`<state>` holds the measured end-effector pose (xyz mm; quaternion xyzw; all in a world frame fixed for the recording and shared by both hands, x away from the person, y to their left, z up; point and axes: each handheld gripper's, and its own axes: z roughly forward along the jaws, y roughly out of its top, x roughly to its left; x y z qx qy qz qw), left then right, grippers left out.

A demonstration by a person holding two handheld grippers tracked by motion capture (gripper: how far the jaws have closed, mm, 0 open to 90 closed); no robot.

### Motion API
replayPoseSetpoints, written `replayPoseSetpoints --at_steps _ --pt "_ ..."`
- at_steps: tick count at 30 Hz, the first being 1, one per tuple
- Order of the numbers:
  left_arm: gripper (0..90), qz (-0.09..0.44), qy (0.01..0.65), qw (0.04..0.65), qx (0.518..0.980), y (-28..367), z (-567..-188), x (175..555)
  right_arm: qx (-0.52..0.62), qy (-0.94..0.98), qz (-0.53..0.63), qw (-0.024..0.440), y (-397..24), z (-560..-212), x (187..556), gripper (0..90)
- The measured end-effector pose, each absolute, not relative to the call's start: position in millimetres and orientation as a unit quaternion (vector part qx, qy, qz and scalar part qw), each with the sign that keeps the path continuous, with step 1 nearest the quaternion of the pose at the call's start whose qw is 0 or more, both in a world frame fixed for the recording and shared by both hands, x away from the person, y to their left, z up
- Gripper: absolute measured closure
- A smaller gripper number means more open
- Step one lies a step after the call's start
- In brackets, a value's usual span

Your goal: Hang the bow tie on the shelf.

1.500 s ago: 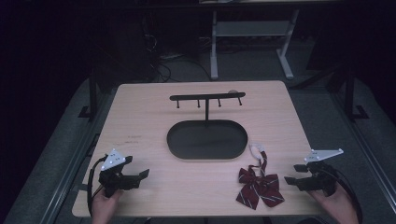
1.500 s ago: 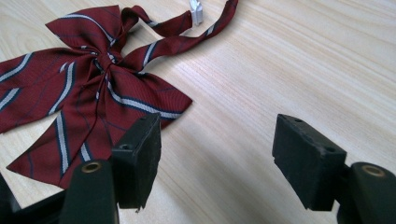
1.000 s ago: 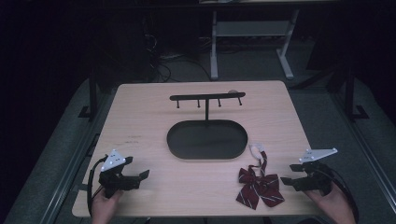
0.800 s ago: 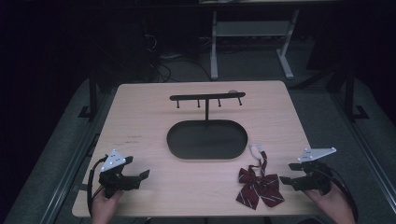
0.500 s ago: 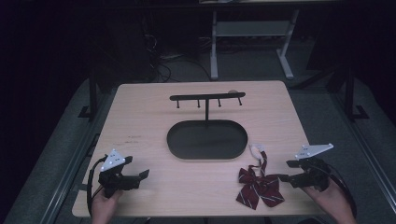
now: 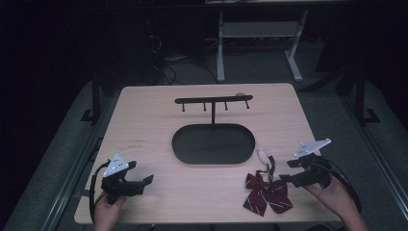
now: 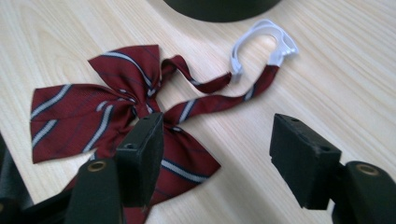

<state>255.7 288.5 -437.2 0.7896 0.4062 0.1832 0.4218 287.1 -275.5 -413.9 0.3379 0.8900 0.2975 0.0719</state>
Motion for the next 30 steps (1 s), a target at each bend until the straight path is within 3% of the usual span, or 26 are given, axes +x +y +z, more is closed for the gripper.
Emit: replayPoseSetpoints --at_steps 30 --pt "13.1 0.182 0.407 0.426 0.787 288.3 -436.9 255.2 0.331 0.914 0.228 0.056 -240.7 -409.1 351.9 46.4"
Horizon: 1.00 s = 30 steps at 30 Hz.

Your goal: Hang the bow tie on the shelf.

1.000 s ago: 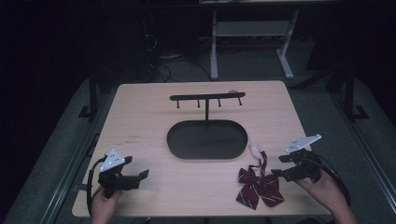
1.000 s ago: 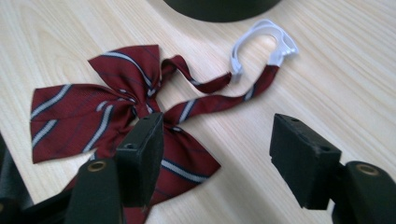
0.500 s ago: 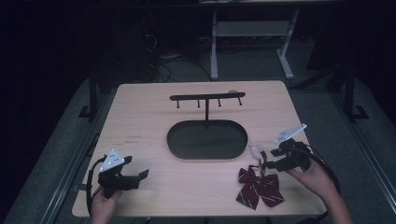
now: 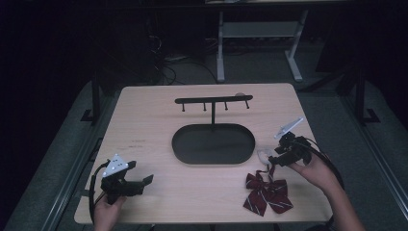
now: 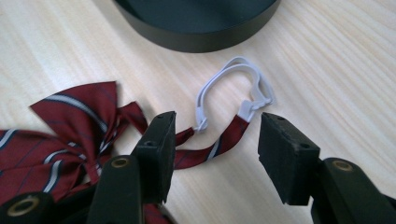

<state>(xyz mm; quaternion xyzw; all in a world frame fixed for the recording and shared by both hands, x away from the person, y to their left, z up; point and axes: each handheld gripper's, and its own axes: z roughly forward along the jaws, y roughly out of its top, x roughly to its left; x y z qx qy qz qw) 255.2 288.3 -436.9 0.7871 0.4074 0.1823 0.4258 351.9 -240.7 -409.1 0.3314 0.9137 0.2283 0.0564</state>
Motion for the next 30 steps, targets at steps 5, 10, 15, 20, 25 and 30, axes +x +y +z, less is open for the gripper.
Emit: replayPoseSetpoints --at_steps 5,10,15,20,25,30 --pt "13.0 0.183 0.407 0.427 0.787 288.5 -436.5 255.0 0.342 0.913 0.218 0.052 -240.9 -414.8 361.7 48.2" --pt "13.1 0.182 0.407 0.426 0.787 288.7 -436.7 255.4 0.357 0.910 0.204 0.043 -242.6 -422.9 371.7 50.5" --pt "13.1 0.183 0.408 0.425 0.787 288.8 -436.7 255.1 0.362 0.913 0.185 0.037 -240.4 -429.7 376.3 54.0" --pt "13.1 0.182 0.407 0.425 0.787 288.8 -436.7 255.1 0.360 0.917 0.167 0.035 -236.9 -434.7 378.0 58.6" --pt "13.1 0.183 0.407 0.427 0.787 288.6 -436.5 254.9 0.357 0.920 0.159 0.038 -233.8 -436.5 378.5 63.4" --pt "13.1 0.183 0.408 0.427 0.786 289.1 -436.3 254.8 0.362 0.920 0.146 0.038 -231.8 -438.8 379.1 69.8"
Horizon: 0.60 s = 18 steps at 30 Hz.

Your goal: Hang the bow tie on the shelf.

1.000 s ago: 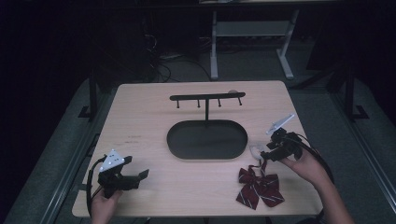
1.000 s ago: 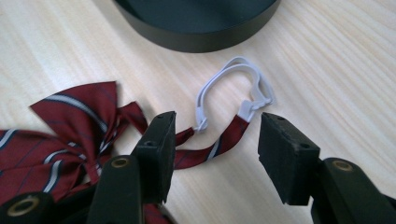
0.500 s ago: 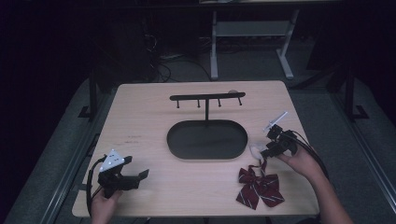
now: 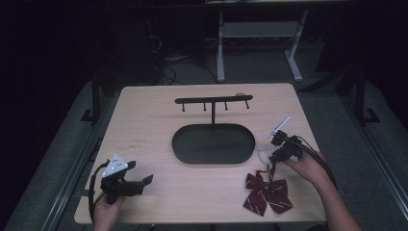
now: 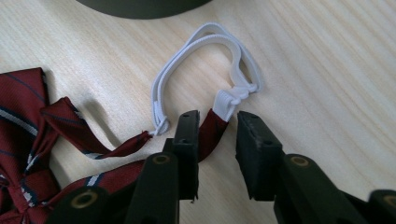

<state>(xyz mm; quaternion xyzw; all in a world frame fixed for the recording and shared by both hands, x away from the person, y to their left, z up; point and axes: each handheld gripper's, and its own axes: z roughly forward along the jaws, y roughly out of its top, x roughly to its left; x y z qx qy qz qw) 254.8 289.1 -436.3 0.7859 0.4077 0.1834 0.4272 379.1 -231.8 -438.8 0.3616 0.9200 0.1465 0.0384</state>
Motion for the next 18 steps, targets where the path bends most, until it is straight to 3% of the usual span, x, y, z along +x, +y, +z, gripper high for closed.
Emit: replayPoseSetpoints --at_steps 18 --pt "13.1 0.183 0.407 0.427 0.786 288.5 -436.4 254.4 0.354 0.924 0.135 0.047 -226.0 -437.4 376.1 86.0"
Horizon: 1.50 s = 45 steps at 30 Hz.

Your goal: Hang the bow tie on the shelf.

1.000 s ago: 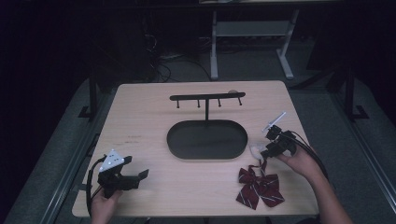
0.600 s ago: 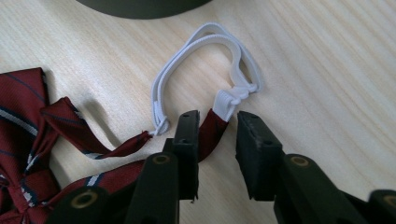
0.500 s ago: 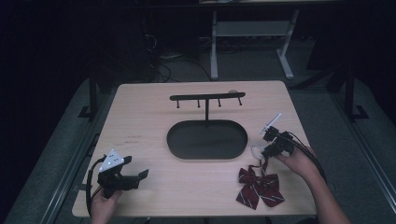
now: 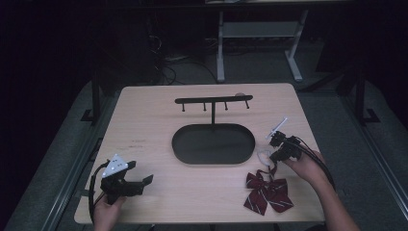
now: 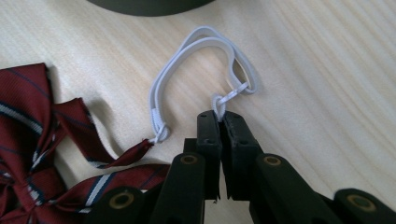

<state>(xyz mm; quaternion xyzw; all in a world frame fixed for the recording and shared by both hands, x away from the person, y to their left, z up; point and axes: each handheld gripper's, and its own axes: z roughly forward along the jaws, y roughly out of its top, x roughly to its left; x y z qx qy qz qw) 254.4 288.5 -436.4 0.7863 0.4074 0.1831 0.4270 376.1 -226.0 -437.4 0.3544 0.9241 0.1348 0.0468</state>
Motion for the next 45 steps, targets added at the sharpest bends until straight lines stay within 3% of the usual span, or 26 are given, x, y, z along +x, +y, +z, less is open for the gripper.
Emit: replayPoseSetpoints --at_steps 16,45 --pt "13.0 0.183 0.408 0.425 0.787 287.9 -436.7 254.4 0.336 0.923 0.186 0.015 -236.7 -411.4 366.7 86.4" --pt "13.1 0.183 0.405 0.424 0.789 287.5 -436.6 254.3 0.261 0.935 0.237 0.051 -214.6 -342.1 339.3 87.3"
